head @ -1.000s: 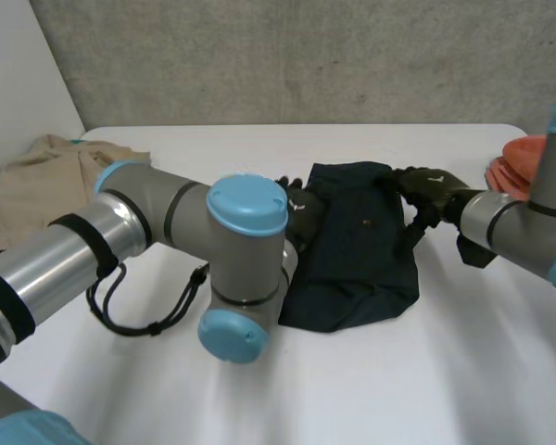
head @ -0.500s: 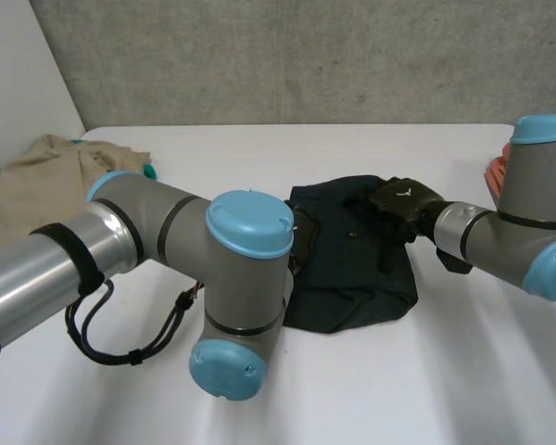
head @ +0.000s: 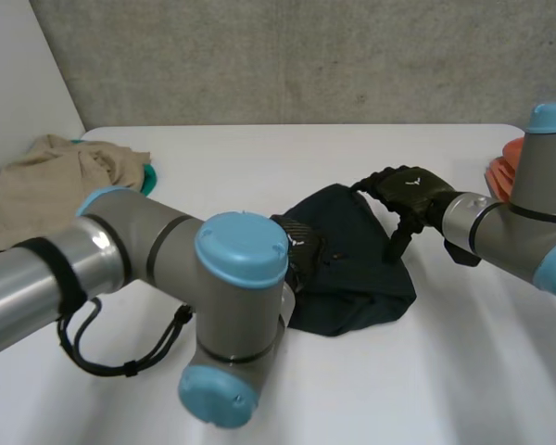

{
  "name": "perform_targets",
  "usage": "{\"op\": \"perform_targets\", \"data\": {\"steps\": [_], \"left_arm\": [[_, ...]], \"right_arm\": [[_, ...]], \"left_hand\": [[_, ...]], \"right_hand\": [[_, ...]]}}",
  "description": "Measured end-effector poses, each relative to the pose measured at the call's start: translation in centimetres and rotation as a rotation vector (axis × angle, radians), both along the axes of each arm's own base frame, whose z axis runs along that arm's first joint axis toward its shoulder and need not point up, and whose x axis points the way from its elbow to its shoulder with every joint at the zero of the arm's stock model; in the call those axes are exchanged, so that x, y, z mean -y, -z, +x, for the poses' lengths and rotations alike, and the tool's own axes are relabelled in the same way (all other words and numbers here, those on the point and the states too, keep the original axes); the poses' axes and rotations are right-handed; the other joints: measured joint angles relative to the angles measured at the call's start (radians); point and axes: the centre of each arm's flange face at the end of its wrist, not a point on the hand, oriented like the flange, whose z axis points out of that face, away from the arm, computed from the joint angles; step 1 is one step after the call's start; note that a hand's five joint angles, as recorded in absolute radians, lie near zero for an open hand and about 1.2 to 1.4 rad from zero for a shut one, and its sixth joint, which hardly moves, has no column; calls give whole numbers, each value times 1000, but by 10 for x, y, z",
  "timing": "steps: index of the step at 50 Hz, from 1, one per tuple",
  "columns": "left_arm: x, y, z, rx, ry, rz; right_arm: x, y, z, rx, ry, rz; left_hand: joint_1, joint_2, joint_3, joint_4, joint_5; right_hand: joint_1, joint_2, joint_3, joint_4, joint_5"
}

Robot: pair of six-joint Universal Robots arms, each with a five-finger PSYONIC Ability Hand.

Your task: Fold the laundry.

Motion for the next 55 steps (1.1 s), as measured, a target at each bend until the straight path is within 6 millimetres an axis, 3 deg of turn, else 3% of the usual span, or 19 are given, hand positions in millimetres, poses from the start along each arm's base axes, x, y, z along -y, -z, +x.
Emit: {"op": "perform_targets", "data": {"steps": [5,6,9,14,22,27,34,42,49,55], "left_arm": [[-18,-4,6,12,24,9],[-24,-4,7,19,33,14],[-28,-4,6,23,44,11],[-23,-15,2,8,44,-25],[24,-50,-1,-84,-30,-123],[42,-46,-6,-94,-51,-127],[44,-10,-9,-16,-49,-56],[38,13,-4,77,-44,21],[35,18,-1,116,-36,56],[35,9,-2,104,-27,51]], "right_arm": [[3,8,4,2,-10,16],[5,14,5,0,-13,29],[7,25,6,-6,-18,50],[7,38,7,-17,-21,75],[3,33,5,-19,-23,71],[-1,28,2,-18,-20,68],[-3,31,1,-25,-18,74],[-1,44,0,-60,-23,79],[1,51,-1,-86,-18,77],[3,44,-3,-98,6,54]], "left_hand": [[-3,-31,-28,-34,-12],[-176,-283,-273,-265,-212],[-655,-715,-684,-703,-654],[-812,-937,-927,-943,-898],[-827,-971,-956,-973,-921],[-870,-983,-971,-988,-921],[-870,-983,-971,-988,-921],[-870,-983,-971,-988,-921],[-882,-983,-971,-988,-921],[-882,-983,-971,-988,-921]], "right_hand": [[0,0,0,0,0],[0,0,0,0,0],[0,0,0,0,0],[0,0,0,0,0],[-6,0,0,0,0],[-6,0,0,0,0],[-6,0,0,0,0],[-18,0,0,0,0],[-19,0,0,0,0],[-20,0,0,0,0]]}}
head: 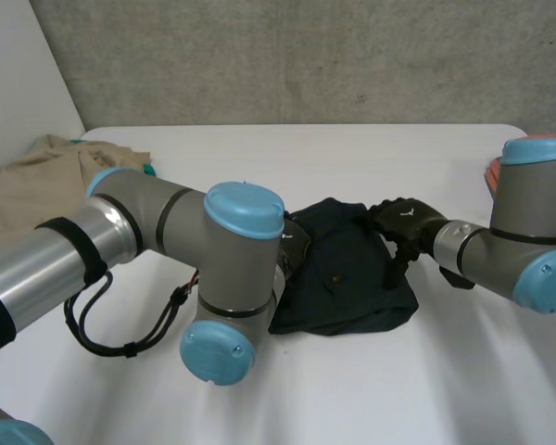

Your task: Fold the laundry.

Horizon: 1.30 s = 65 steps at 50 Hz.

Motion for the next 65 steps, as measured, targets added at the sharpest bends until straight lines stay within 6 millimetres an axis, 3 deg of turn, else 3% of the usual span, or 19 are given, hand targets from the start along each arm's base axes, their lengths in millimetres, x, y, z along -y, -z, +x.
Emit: {"op": "perform_targets", "data": {"steps": [3,8,12,16,20,24,29,37,46,56,60,62,63,65], "left_arm": [[0,-10,-1,-19,5,-12],[0,-54,-3,-111,32,-72],[-7,-96,-1,-208,86,-109],[-13,-120,3,-282,141,-102],[-18,-131,12,-345,203,-49],[-20,-134,23,-398,270,34],[-17,-131,30,-419,289,86],[-13,-128,32,-420,278,96],[-14,-125,30,-413,277,99],[-14,-122,30,-410,277,105],[-15,-120,31,-407,275,110],[-15,-120,31,-406,275,112],[-15,-120,31,-405,274,113],[-15,-120,31,-406,274,112]], "right_arm": [[-1,-11,-1,5,6,-23],[-10,-45,-4,31,12,-106],[-28,-59,-9,51,3,-175],[-52,-65,-14,71,-15,-252],[-79,-55,-18,84,-46,-305],[-112,-28,-22,89,-94,-309],[-129,0,-24,83,-135,-287],[-113,35,-19,29,-169,-309],[-86,40,-10,16,-179,-386],[-75,43,5,36,-202,-406],[-71,48,13,40,-217,-407],[-68,48,16,44,-221,-414],[-66,47,17,46,-223,-419],[-62,44,20,53,-223,-433]], "left_hand": [[0,0,0,0,0],[0,0,0,0,-3],[0,0,0,0,-4],[0,0,0,0,-3],[0,0,0,0,-3],[0,0,0,0,-4],[0,0,0,0,-3],[0,0,0,0,-3],[0,0,0,0,-3],[0,0,0,0,-3],[0,0,0,0,-3],[0,0,0,0,-3],[0,0,0,0,-3],[0,0,0,0,-3]], "right_hand": [[0,0,0,0,-1],[0,0,0,0,-1],[0,0,0,0,-1],[0,0,0,0,-1],[0,0,0,0,-1],[0,0,0,0,-1],[0,0,0,0,-1],[0,0,0,0,-1],[16,3,10,14,7],[113,106,114,113,83],[363,368,346,342,251],[535,598,587,582,483],[690,825,808,795,679],[790,934,923,929,837]]}}
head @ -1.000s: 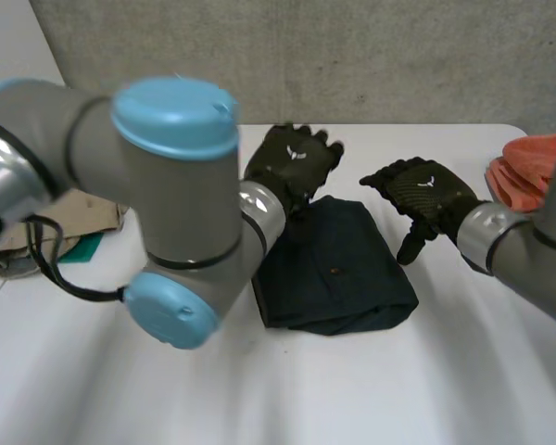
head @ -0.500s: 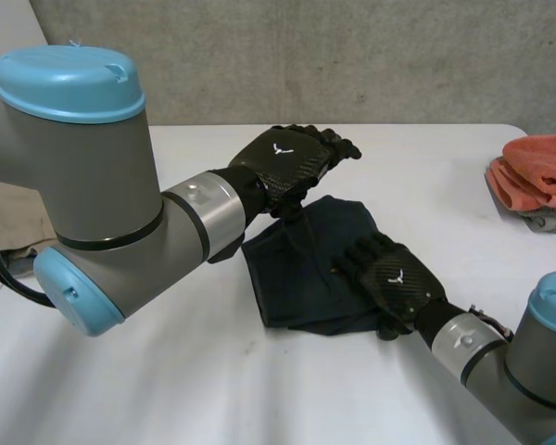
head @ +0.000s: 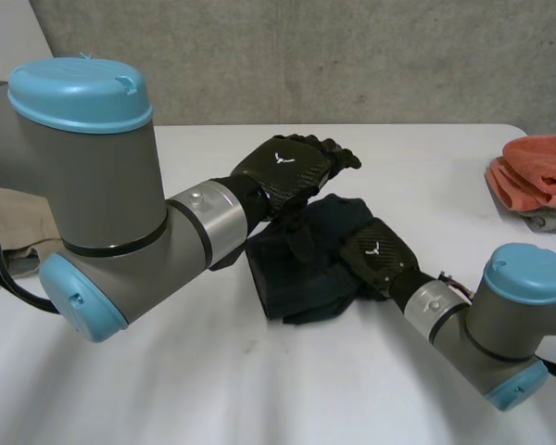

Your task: Fold the laundry.

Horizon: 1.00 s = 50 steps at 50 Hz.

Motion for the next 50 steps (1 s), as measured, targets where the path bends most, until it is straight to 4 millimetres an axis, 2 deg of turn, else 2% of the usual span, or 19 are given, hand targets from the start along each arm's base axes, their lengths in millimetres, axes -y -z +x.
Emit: {"op": "perform_targets", "data": {"steps": [5,10,14,16,18,22,26,27,28,31,34,35,36,37,41,42,44,47,50], "left_arm": [[-1,-3,0,-6,1,-6],[-3,-13,1,-25,3,-29],[-4,-22,2,-44,4,-51],[-5,-29,2,-63,4,-67],[-5,-32,2,-74,4,-75],[-8,-41,1,-111,10,-89],[-11,-43,-1,-128,21,-88],[-13,-44,-3,-133,29,-86],[-15,-44,-4,-135,33,-85],[-20,-44,-7,-138,48,-83],[-25,-43,-9,-139,61,-82],[-27,-43,-11,-139,67,-81],[-27,-42,-11,-138,69,-81],[-29,-42,-12,-138,72,-80],[-31,-41,-13,-136,78,-77],[-31,-40,-13,-134,79,-75],[-31,-39,-13,-133,79,-73],[-31,-37,-13,-128,79,-68],[-31,-35,-14,-126,79,-65]], "right_arm": [[16,-19,4,33,15,-61],[40,-57,3,88,58,-163],[64,-88,-10,137,115,-236],[86,-113,-26,185,167,-286],[97,-127,-36,213,193,-311],[140,-172,-83,329,289,-384],[166,-188,-119,394,342,-404],[181,-192,-140,426,371,-409],[188,-193,-151,440,384,-410],[209,-188,-184,473,424,-409],[225,-177,-211,486,455,-404],[234,-167,-227,491,471,-398],[236,-164,-231,492,475,-397],[244,-152,-245,494,485,-389],[261,-117,-270,498,495,-363],[266,-99,-278,498,494,-348],[269,-86,-283,497,493,-335],[274,-44,-297,488,492,-285],[274,-22,-306,480,493,-254]], "left_hand": [[0,0,0,0,0],[0,0,0,0,1],[0,0,0,0,0],[0,0,0,0,0],[0,0,0,0,0],[0,0,0,0,0],[0,0,0,0,0],[0,0,0,0,0],[0,0,0,0,0],[0,0,0,0,0],[0,0,0,0,0],[0,0,0,0,0],[0,0,0,0,0],[0,0,0,0,0],[0,0,0,0,0],[0,0,0,0,0],[0,0,0,0,0],[0,0,0,0,0],[0,0,0,0,0]], "right_hand": [[37,17,22,28,33],[46,17,22,28,33],[46,17,22,28,33],[46,17,22,29,44],[46,17,22,31,44],[46,17,22,35,47],[46,17,22,37,54],[46,17,26,39,54],[46,17,29,40,54],[46,21,29,44,54],[46,21,29,44,54],[46,21,29,44,54],[46,21,29,44,54],[46,21,29,44,54],[56,21,29,44,54],[56,21,29,44,54],[56,21,29,44,54],[56,21,29,45,57],[56,21,37,51,82]]}}
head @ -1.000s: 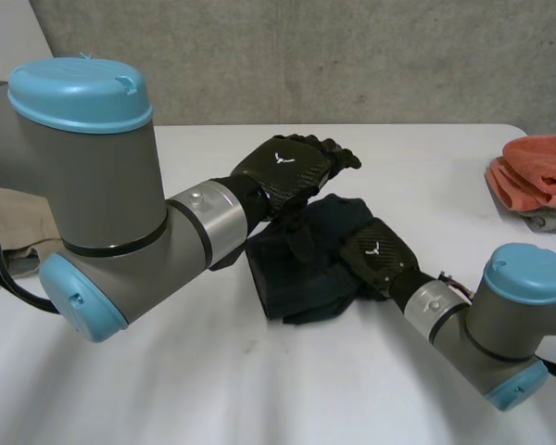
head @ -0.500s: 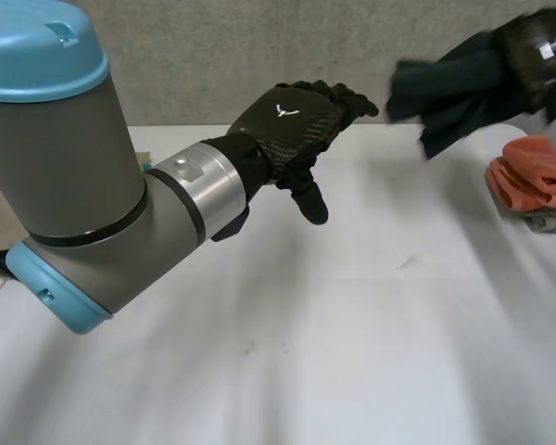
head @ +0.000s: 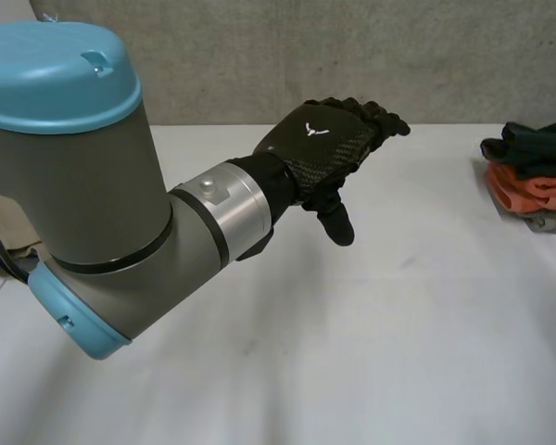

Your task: Fold the laundry.

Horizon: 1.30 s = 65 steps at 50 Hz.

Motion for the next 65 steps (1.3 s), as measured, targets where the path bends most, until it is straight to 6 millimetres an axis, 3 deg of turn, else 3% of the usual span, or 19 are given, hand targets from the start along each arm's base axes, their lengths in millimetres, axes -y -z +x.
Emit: {"op": "perform_targets", "data": {"steps": [4,8,14,18,19,21,30,36,40,42,46,50,54,58,61,62,63,65], "left_arm": [[0,1,0,3,1,3],[0,2,0,3,1,4],[-1,2,0,3,1,4],[-1,1,-1,3,3,3],[-3,1,-1,2,6,2],[-4,0,-1,0,10,1],[-17,-6,-5,-9,39,-10],[-24,-20,-2,-36,47,-37],[-25,-35,2,-70,37,-73],[-24,-43,5,-90,23,-94],[-9,-62,17,-143,-73,-155],[26,-78,43,-186,-279,-218],[71,-82,79,-169,-505,-276],[132,-59,125,-25,-727,-320],[168,-30,152,112,-811,-321],[168,-30,152,112,-811,-321],[194,-3,171,216,-844,-309],[205,10,180,260,-852,-302]], "right_arm": [[-2,21,-8,-5,-21,36],[-3,28,-10,-12,-43,52],[-5,18,-17,-12,-26,49],[-7,10,-22,-7,-4,45],[-12,-6,-31,3,39,41],[-18,-20,-39,9,69,46],[-62,-73,-74,-10,186,134],[-89,-110,-98,-189,389,181],[-97,-136,-99,-339,551,164],[-97,-149,-83,-395,596,142],[-99,-172,-24,-415,557,67],[-120,-188,52,-342,374,-12],[-153,-185,117,-277,145,-44],[-200,-161,175,-244,-102,-20],[-226,-139,198,-241,-203,25],[-226,-139,198,-241,-203,25],[-236,-129,205,-243,-237,50],[-247,-117,213,-248,-268,81]], "left_hand": [[0,0,0,0,0],[0,0,0,0,0],[0,0,0,0,0],[0,0,0,0,0],[0,0,0,0,1],[0,0,0,0,0],[0,0,0,0,0],[0,0,0,0,0],[0,0,0,0,0],[0,0,0,0,0],[0,0,0,0,0],[0,0,0,0,0],[0,0,0,0,0],[0,0,0,0,0],[0,0,0,0,1],[0,0,0,0,1],[0,0,0,0,0],[0,0,0,0,1]], "right_hand": [[0,0,4,9,33],[-2,-5,-3,-9,38],[-751,-845,-837,-836,-583],[-804,-917,-918,-942,-720],[-807,-934,-946,-978,-873],[-807,-934,-946,-979,-914],[-807,-934,-946,-979,-918],[-807,-934,-946,-979,-918],[-807,-934,-946,-979,-918],[-807,-934,-946,-979,-918],[-807,-934,-946,-979,-918],[-807,-934,-946,-979,-918],[-807,-934,-946,-979,-918],[-807,-934,-946,-979,-918],[-807,-934,-946,-979,-918],[-807,-934,-946,-979,-918],[-807,-934,-946,-979,-918],[-807,-934,-946,-979,-918]]}}
